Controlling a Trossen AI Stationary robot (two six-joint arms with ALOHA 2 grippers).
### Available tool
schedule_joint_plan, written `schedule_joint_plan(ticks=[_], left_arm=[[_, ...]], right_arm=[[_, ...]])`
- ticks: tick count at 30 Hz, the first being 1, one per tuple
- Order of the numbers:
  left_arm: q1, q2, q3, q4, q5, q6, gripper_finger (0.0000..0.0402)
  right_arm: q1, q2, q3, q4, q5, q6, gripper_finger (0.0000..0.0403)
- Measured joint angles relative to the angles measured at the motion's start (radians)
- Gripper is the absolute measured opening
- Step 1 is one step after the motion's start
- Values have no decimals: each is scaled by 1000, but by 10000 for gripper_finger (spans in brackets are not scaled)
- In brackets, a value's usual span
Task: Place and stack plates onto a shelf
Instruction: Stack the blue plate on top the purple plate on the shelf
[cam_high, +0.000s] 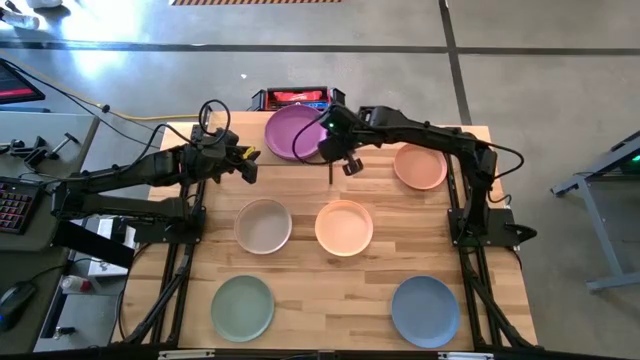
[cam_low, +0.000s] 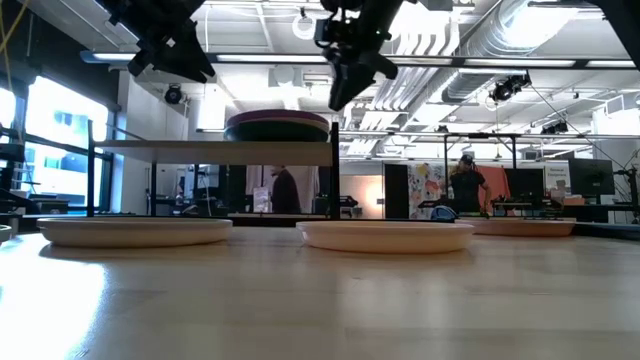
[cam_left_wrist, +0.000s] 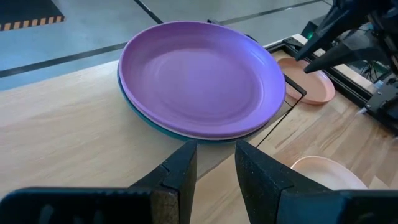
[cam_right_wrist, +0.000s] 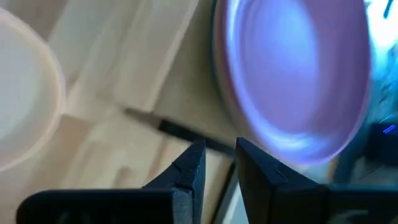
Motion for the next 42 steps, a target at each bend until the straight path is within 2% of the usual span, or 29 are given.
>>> schedule_joint_plan(ticks=[6,10,19,23,34,42], left_arm=[[0,0,0,0,9,1,97],[0,0,0,4,72,29,97],[0,0,0,8,261,84,97],[-1,0,0,7,315,134,97],[-1,0,0,6,322,203,97],[-20,0,0,6,406,195,97]], right_arm=[[20,-7,0,-173,-3,243,67],[50,-7,0,-277,-10,423,67],[153,-7,0,-379,-182,908,66],[233,-7,-1,-415,-204,1109,66],[508,-7,-1,-447,-207,1685,66],[704,-7,-2,-447,-121,2097,66]])
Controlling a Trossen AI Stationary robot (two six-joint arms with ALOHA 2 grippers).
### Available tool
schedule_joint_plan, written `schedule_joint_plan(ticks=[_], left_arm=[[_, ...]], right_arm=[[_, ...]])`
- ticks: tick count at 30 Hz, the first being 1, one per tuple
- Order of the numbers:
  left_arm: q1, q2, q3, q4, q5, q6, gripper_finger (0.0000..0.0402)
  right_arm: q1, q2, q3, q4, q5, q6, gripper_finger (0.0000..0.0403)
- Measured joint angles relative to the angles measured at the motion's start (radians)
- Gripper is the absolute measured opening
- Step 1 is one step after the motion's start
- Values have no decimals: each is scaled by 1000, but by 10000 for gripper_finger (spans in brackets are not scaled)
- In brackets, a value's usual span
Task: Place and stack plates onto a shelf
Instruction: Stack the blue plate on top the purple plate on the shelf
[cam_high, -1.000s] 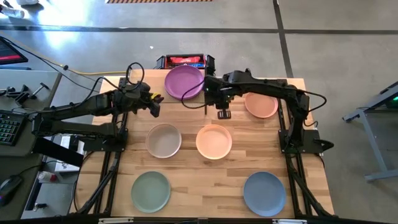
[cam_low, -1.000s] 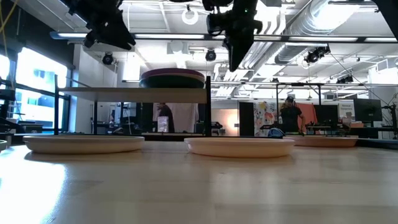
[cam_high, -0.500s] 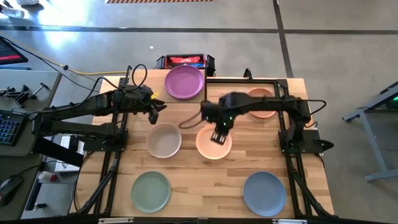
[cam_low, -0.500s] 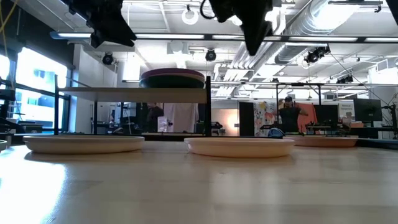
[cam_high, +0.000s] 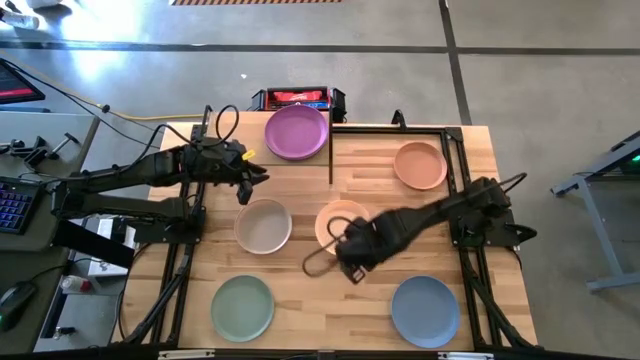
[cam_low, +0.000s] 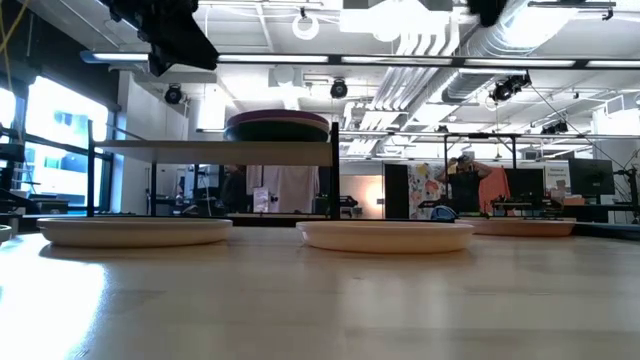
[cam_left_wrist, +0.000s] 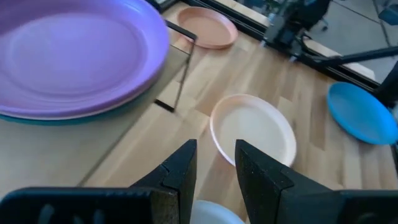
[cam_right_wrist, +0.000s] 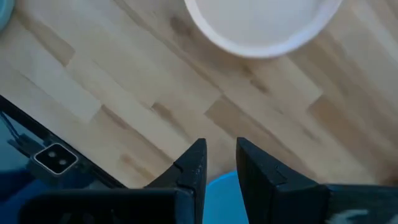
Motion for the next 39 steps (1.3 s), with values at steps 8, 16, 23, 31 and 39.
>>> schedule_joint_plan(ticks=[8,16,23,31,39], left_arm=[[-108,8,0,2,0,-22,97],[-220,44,0,3,-15,-100,97],[-301,114,0,39,-16,-125,97],[-351,186,0,97,-18,-136,97],[-369,209,0,101,-19,-155,97]], right_arm=[[133,0,0,-1,58,196,66],[207,11,0,-3,59,401,66],[280,24,-48,33,40,635,66],[328,25,-196,153,-57,775,66],[328,25,-348,363,-105,826,66]])
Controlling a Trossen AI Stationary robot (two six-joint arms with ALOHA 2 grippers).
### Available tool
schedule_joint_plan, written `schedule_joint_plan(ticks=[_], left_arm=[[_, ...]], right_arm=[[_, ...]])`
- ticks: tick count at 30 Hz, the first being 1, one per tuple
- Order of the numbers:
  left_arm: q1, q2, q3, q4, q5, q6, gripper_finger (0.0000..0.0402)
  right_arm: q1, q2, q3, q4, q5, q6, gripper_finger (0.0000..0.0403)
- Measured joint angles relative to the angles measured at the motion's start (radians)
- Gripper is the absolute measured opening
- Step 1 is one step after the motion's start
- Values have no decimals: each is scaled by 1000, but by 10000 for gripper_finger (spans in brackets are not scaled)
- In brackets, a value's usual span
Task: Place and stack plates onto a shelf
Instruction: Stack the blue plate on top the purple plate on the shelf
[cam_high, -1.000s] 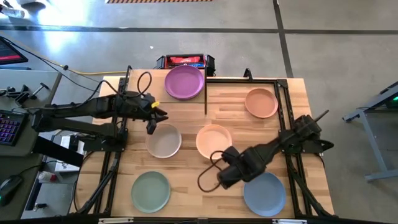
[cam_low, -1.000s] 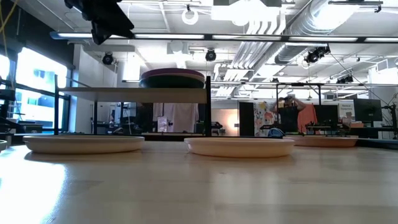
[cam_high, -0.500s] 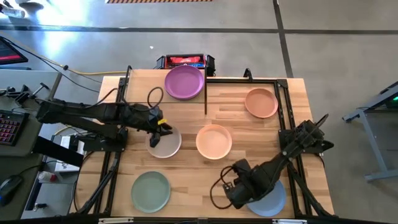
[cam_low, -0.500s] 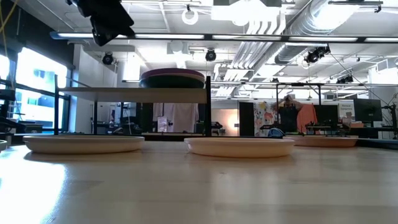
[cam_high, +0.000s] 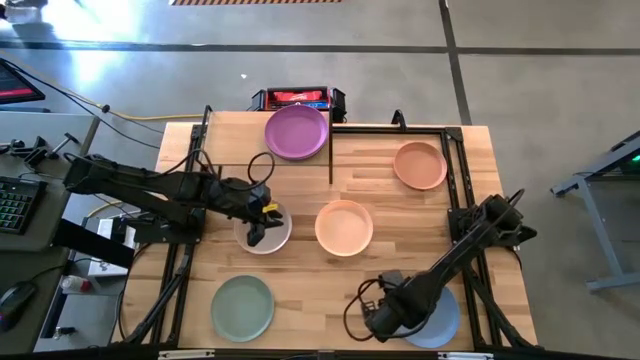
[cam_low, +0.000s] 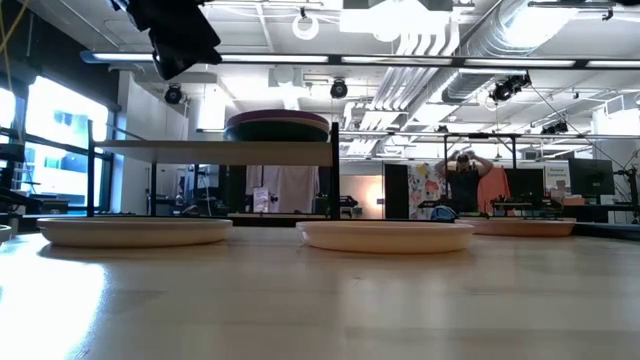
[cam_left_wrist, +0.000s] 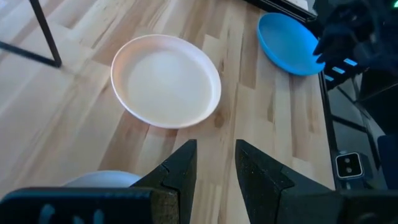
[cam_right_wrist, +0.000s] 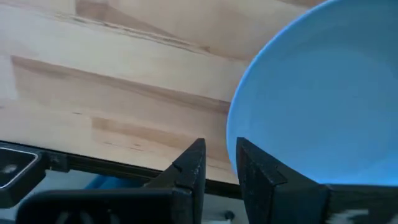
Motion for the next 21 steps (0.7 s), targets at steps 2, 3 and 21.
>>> schedule_joint_plan(ticks=[2,3,21], left_arm=[[0,-1,0,-1,0,-13,97],[0,-1,0,-1,0,-14,97],[0,-1,0,-2,0,-14,97]], right_arm=[[1,0,-34,45,-2,17,66],[1,0,-51,72,-2,24,66],[-5,0,-202,207,-39,27,66]])
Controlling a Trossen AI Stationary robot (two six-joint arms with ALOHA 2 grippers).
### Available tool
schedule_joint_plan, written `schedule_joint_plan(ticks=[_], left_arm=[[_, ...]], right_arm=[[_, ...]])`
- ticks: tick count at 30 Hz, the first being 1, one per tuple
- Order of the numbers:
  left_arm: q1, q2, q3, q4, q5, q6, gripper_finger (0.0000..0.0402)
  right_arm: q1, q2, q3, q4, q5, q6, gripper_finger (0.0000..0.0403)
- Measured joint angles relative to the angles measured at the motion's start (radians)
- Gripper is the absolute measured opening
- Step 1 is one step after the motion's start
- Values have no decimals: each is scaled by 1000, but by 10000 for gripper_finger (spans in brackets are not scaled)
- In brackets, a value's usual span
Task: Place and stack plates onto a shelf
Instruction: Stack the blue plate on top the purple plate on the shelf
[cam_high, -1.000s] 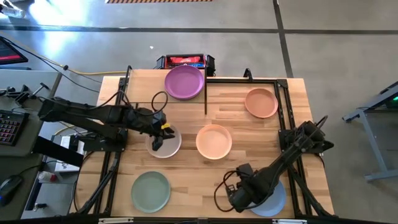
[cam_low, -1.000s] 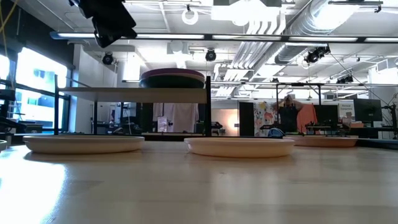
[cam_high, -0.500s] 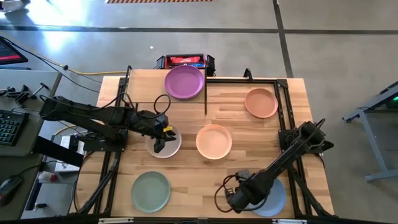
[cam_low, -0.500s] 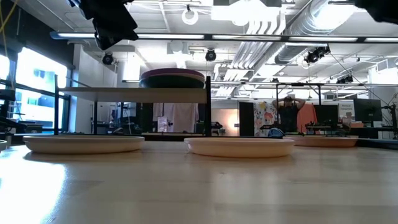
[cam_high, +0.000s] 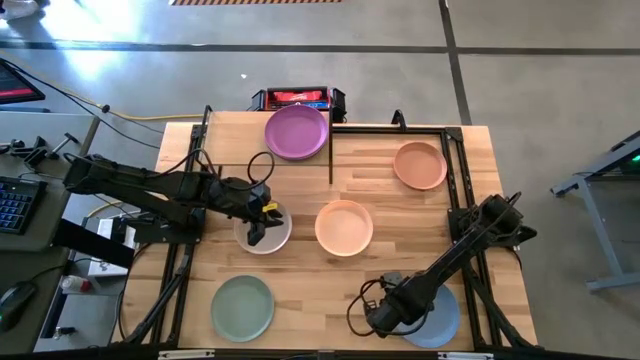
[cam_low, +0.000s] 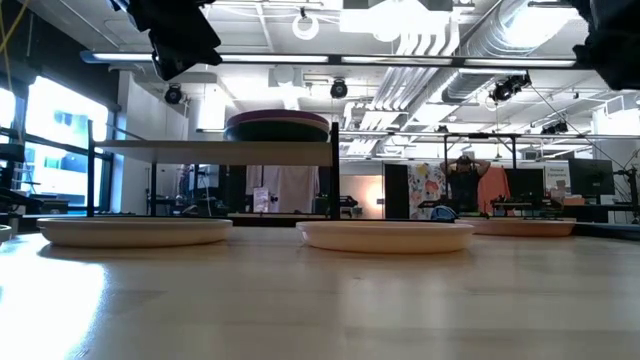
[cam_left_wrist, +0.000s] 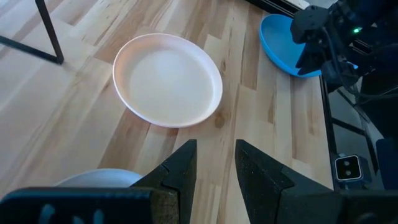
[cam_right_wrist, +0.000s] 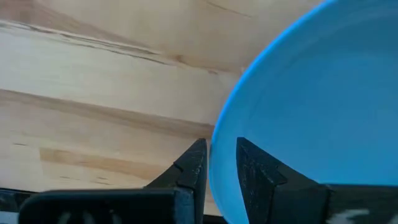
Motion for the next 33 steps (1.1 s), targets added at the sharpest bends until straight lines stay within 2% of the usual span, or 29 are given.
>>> schedule_joint_plan(ticks=[20,27,33], left_arm=[[1,0,0,0,-22,1,97],[1,0,0,0,-27,2,97],[1,0,0,0,-27,2,97]], right_arm=[[-30,0,-92,77,-39,-52,65],[-31,-1,-92,85,-58,-91,8],[-31,-1,-91,89,-79,-126,4]])
